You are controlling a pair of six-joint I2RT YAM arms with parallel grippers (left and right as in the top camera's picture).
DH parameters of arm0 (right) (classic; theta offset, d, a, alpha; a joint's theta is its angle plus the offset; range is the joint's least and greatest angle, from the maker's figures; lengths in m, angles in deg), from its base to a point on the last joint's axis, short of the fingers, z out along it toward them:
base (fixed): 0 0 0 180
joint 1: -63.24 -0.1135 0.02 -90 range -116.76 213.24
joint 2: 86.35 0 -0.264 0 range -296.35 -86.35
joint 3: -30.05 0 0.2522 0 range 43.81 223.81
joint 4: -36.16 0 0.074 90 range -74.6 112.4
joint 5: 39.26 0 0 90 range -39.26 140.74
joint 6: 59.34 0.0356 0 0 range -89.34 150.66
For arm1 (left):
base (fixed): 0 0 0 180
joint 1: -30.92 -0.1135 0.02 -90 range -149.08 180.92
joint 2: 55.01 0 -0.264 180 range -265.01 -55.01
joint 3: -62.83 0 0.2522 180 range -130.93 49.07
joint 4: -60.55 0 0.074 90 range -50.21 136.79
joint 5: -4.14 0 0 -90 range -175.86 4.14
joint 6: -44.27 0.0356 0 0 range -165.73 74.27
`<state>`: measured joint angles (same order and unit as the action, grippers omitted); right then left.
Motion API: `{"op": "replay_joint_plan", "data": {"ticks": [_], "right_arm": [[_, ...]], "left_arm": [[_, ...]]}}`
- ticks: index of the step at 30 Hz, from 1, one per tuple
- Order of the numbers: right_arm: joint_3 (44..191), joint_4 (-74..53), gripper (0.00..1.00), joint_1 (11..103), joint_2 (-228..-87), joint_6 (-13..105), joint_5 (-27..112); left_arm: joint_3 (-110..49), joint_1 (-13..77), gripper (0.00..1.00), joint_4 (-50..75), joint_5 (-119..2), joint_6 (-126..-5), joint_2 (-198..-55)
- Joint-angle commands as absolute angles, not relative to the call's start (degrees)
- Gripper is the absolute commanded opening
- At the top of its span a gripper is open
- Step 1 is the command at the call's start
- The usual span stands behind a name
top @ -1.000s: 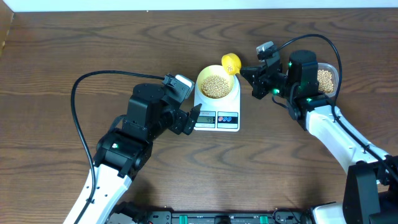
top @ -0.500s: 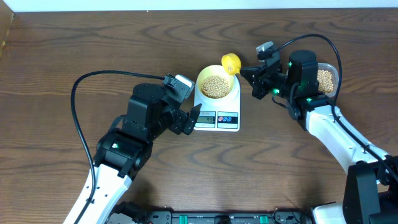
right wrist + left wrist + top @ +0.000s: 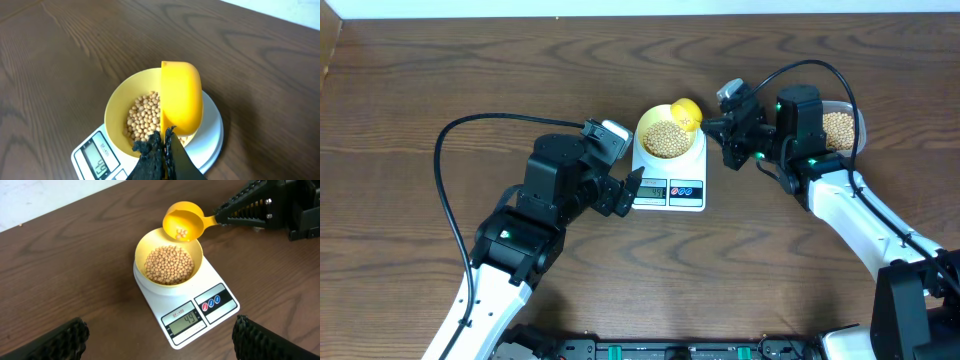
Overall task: Scoop item into bowl and weigh 50g on scale
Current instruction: 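Hold the scoop tilted over the bowl, shaking out single soybeans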
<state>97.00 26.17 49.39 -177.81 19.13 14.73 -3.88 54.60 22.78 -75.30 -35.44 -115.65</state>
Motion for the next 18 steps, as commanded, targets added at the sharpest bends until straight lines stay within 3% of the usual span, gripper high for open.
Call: {"op": "replay_joint_plan", "data": {"ticks": [1,18], "right_arm": [[97.3,26.3,0.01,49.2,-177.9,16.9,14.3],[97.3,26.9,0.01,49.3,-177.9,19.8,13.9]], "left_arm": [[-3.7,54.5,0.94,22.8,-75.4,-35.7,-115.3],[-3.7,54.5,0.94,22.8,-75.4,-35.8,-115.3]]}}
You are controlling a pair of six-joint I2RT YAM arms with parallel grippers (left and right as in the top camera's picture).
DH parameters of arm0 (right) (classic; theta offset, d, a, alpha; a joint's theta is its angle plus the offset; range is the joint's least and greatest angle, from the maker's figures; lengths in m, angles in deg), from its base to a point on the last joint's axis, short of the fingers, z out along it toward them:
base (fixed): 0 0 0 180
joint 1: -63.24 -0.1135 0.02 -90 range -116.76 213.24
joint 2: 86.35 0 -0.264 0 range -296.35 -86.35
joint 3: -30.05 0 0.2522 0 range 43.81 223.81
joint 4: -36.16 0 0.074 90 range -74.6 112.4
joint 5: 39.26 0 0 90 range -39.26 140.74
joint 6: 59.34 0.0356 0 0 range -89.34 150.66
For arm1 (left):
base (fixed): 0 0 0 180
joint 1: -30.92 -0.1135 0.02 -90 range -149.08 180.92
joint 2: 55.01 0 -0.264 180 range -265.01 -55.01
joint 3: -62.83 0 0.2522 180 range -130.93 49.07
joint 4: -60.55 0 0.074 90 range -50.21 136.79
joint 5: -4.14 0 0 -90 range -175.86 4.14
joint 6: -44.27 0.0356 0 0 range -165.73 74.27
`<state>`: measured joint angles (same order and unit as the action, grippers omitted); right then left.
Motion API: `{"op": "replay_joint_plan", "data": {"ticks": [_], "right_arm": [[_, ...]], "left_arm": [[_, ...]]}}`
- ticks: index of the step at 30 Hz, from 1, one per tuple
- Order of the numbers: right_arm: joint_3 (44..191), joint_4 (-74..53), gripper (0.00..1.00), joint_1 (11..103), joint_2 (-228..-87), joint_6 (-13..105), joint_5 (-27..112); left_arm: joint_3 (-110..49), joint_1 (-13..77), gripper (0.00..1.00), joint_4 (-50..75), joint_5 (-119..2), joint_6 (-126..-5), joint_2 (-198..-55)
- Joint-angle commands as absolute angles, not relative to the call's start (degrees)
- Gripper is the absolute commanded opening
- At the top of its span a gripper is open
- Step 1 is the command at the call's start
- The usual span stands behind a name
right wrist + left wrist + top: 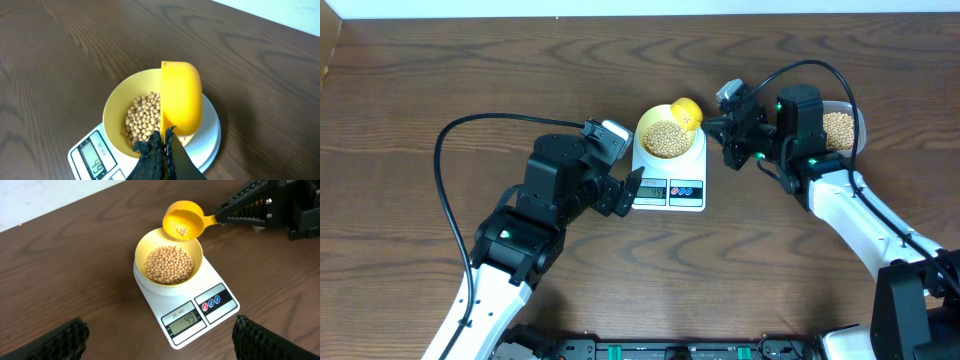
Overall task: Scoop item into bowl and weigh 50g on scale
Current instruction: 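Hold the scoop tilted over the bowl, shaking out single soybeans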
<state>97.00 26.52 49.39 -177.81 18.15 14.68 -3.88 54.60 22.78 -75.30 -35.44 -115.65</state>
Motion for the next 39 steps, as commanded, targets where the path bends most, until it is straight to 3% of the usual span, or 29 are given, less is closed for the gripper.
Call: {"op": "replay_joint_plan", "data": {"ticks": [1,39], "right_arm": [[97.3,27.0,0.01,49.3,-177.9,20.7,13.9],[97.3,28.3,0.01,49.3,-177.9,22.0,14.4]], "left_arm": [[-3.7,54.5,0.94,22.8,-75.4,-35.8,-115.3],[-3.7,54.5,0.94,22.8,-75.4,-35.8,-115.3]]}}
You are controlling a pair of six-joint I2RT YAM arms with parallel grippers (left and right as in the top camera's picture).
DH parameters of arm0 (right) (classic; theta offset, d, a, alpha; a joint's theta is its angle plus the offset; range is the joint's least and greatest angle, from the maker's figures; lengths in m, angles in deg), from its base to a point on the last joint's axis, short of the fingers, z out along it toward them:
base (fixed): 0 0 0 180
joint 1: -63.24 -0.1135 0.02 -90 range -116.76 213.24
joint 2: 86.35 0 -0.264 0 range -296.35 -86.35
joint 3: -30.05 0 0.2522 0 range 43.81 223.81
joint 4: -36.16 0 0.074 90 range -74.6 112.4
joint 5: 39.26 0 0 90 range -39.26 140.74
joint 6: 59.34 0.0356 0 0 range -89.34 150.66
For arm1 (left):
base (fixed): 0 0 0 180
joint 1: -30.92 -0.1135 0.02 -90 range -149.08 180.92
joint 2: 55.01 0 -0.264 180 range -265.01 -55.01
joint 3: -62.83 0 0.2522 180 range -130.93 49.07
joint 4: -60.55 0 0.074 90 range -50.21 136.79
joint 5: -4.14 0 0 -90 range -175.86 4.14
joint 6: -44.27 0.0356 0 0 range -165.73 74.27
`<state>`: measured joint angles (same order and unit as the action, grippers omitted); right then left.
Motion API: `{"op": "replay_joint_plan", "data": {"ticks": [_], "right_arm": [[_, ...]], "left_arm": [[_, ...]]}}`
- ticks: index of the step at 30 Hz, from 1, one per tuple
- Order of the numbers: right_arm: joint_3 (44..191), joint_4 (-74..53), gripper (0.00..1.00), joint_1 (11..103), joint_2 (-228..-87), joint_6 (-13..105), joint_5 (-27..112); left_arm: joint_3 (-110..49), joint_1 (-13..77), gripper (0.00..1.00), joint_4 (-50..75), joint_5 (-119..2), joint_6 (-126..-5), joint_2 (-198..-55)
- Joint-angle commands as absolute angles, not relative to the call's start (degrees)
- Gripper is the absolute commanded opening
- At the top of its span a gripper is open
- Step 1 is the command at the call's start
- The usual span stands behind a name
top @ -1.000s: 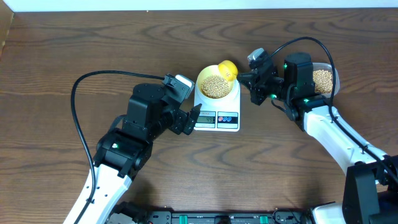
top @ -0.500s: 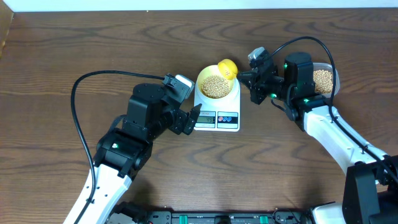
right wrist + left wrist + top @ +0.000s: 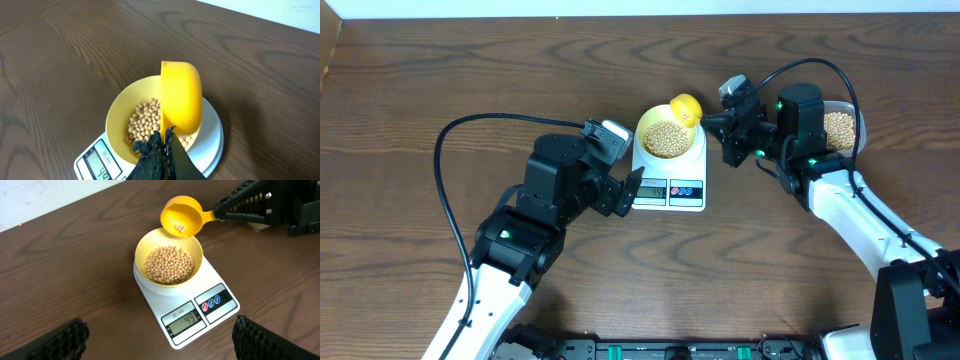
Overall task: Scoop item into bowl and weigh 50g on scale
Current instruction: 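Hold the scoop tilted over the bowl, shaking out single soybeans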
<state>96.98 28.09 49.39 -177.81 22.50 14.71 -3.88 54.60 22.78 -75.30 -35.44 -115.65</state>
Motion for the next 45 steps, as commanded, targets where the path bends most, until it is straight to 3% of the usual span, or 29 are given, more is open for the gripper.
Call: {"op": "replay_joint_plan", "data": {"ticks": [1,10,45], "right_arm": [[97.3,28.3,0.01,49.3,-177.9,21.6,14.4],[97.3,27.6,0.01,49.3,-177.9,10.9,11.7],[97.3,27.6,0.01,48.9,-177.9,9.2,13.8]], "left_arm": [[-3.7,54.5,0.93,22.8,-75.4,-35.8,-115.3],[-3.7,54.5,0.94,22.8,-75.4,-35.8,-115.3],[-3.7,54.5,0.94,22.8,-75.4,-35.8,-115.3]]}}
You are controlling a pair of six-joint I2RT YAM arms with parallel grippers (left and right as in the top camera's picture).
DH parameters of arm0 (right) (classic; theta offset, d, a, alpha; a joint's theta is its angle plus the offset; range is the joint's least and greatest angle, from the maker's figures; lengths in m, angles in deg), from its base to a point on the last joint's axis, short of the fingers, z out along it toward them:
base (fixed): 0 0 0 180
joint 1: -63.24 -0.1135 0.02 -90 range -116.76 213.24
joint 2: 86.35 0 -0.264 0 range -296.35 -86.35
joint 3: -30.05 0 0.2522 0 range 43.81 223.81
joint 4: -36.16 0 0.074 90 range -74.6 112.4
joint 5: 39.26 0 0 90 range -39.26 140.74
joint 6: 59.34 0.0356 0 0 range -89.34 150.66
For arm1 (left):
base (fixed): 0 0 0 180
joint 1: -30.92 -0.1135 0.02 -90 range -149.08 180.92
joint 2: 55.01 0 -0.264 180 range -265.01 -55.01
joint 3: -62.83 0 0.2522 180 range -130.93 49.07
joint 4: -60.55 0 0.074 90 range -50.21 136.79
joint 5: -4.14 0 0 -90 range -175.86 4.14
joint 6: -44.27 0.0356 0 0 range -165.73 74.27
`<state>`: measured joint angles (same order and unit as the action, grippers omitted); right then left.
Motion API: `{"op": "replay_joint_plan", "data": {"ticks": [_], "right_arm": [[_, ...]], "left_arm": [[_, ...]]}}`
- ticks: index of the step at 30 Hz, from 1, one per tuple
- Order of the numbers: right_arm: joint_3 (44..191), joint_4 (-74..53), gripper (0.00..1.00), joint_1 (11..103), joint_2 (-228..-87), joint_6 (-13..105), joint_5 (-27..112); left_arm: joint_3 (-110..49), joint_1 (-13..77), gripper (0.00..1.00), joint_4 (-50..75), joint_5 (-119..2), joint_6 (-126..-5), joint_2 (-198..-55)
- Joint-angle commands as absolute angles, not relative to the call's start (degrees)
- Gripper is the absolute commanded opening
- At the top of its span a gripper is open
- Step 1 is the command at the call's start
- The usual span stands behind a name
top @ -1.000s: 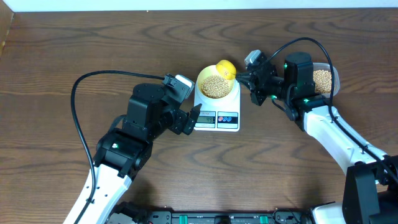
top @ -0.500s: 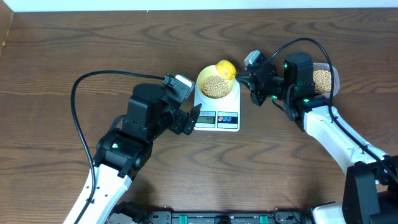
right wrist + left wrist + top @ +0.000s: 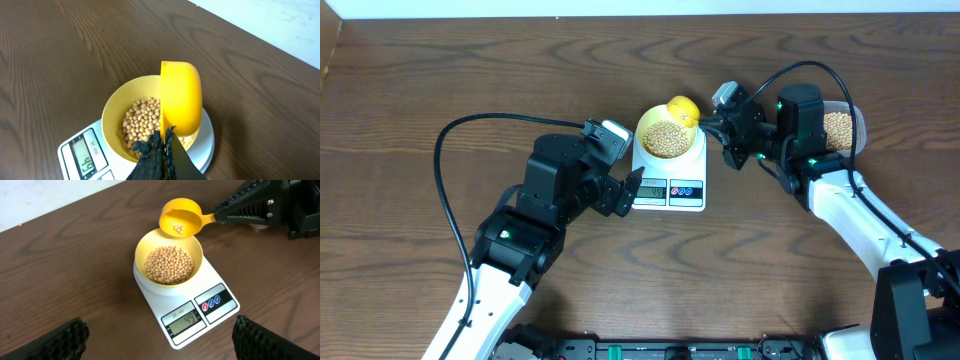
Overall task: Scoop item into bowl and weigh 50g on scale
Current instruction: 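Hold the scoop tilted over the bowl, shaking out single soybeans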
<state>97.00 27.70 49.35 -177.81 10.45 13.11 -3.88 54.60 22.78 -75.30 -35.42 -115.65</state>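
Observation:
A yellow bowl [image 3: 667, 137] full of soybeans sits on the white scale [image 3: 669, 189], whose display [image 3: 190, 320] reads 49. My right gripper [image 3: 165, 141] is shut on the handle of a yellow scoop [image 3: 180, 218], held on its side over the bowl's far rim with a few beans left inside. My left gripper [image 3: 159, 339] is open, low over the table just in front of the scale, its fingers [image 3: 260, 340] holding nothing.
A clear container of soybeans [image 3: 839, 127] stands at the right behind my right arm. A white strip [image 3: 640, 8] borders the far edge of the wooden table.
The scoop has shifted slightly left over the bowl's far rim. The display still reads 49. My left gripper has not moved.
The scoop hung tilted over the bowl's far rim with a few beans in it at every moment, shifting only a little. The scale read 49 throughout. My left gripper stayed open in front of the scale.

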Motion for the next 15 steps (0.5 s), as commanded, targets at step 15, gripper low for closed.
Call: {"op": "replay_joint_plan", "data": {"ticks": [15], "right_arm": [[97.3,28.3,0.01,49.0,-177.9,13.7,13.7]], "left_arm": [[-3.7,54.5,0.94,22.8,-75.4,-35.8,-115.3]]}}
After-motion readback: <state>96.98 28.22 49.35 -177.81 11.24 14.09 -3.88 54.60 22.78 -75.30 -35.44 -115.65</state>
